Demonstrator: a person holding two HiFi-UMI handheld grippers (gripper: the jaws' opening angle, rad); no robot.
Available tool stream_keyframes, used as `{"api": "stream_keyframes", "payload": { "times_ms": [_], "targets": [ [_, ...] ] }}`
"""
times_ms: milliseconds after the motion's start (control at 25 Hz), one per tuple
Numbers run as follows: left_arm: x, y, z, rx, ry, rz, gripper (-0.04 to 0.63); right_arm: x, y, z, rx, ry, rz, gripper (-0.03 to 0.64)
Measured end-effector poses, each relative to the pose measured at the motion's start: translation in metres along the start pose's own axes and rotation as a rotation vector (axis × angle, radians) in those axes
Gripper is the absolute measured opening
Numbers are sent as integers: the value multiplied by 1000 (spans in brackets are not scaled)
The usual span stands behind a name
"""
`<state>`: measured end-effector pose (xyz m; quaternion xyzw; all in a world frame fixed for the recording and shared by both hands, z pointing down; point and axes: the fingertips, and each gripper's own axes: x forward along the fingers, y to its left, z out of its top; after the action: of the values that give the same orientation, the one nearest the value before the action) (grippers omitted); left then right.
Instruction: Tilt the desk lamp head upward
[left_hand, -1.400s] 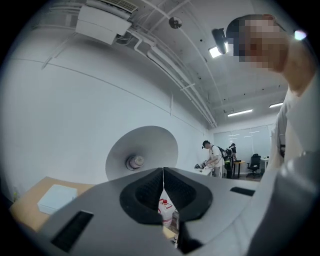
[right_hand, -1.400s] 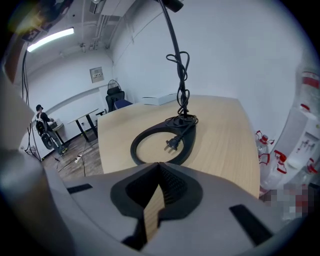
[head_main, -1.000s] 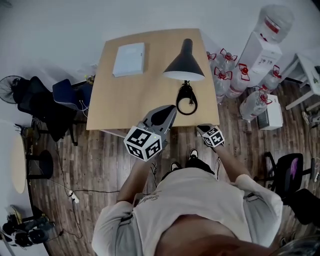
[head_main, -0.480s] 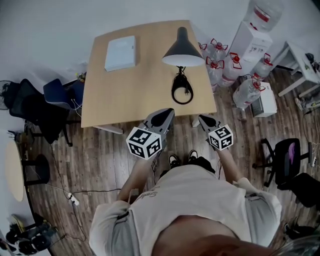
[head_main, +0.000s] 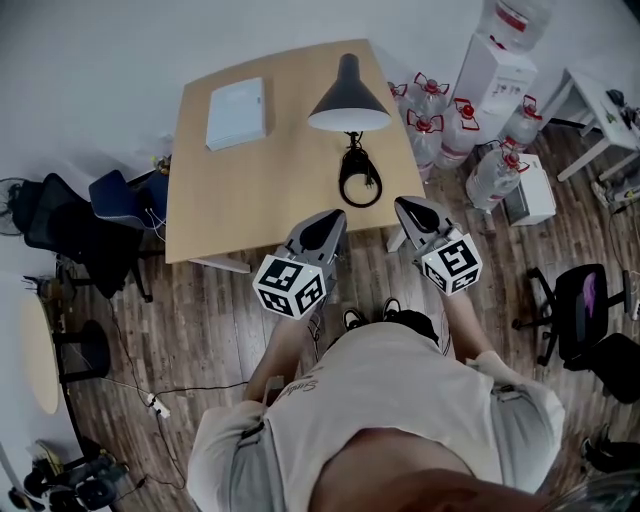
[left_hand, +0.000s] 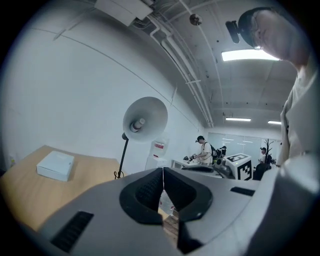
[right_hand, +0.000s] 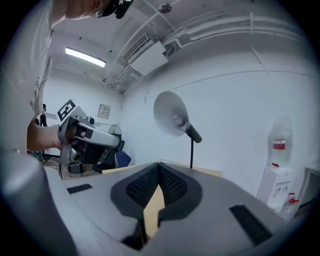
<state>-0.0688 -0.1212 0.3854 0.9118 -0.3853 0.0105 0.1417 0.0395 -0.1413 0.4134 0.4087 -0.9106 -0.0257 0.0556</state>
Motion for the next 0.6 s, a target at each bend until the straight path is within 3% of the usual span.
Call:
{"api": "stream_keyframes", "payload": {
  "times_ms": [120, 200, 360, 600],
  "targets": [
    [4, -8, 7, 141, 13, 55, 17, -12, -6, 32, -36, -62, -9, -5],
    [6, -14, 12, 184, 12, 68, 17, -17, -7, 49, -64, -96, -8, -5],
    [9, -20, 27, 183, -21, 57, 17, -21, -6, 73, -81, -156, 13, -5],
    [15, -16, 29, 154, -34, 71, 17, -29, -2, 78, 29, -183, 78, -5]
  ]
}}
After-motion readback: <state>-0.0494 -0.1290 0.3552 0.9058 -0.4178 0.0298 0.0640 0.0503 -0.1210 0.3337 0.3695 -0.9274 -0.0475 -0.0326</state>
